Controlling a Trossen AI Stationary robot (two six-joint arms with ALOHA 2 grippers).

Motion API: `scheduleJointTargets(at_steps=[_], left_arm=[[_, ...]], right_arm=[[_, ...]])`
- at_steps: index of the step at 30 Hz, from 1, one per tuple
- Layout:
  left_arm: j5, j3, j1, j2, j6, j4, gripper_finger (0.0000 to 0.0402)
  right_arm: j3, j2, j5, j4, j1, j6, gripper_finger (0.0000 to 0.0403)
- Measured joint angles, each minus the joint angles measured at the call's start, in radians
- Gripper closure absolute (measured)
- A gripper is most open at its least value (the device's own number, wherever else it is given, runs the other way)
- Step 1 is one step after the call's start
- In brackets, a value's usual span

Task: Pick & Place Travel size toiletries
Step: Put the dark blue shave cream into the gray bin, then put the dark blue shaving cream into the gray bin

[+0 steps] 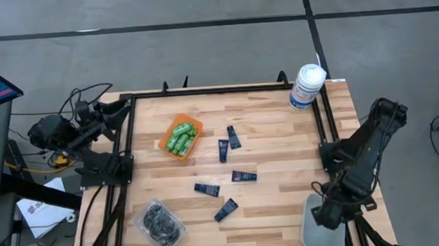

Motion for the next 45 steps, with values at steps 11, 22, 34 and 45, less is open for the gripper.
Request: scheduleJointTargets(at_steps=[11,22,34,45], left_arm=[[-0.026,0.0,0.0,0.0,0.0,0.001,0.016],[-0.042,0.0,0.0,0.0,0.0,0.0,0.016],[-0.042,-0.001,0.0,0.0,-0.003,0.001,0.016],[-0.023,-0.001,0.0,-0.014,-0.004,0.002,0.016]], right_arm=[[0.0,0.168,0.002,0.065,-0.009,-0.016,0.0258],[0.001,0.308,0.005,0.094,-0.075,-0.173,0.0277],[0.0,0.301,0.022,0.082,-0.113,-0.279,0.0207],[0.001,0.047,0.443,0.037,-0.291,-0.537,0.0188]])
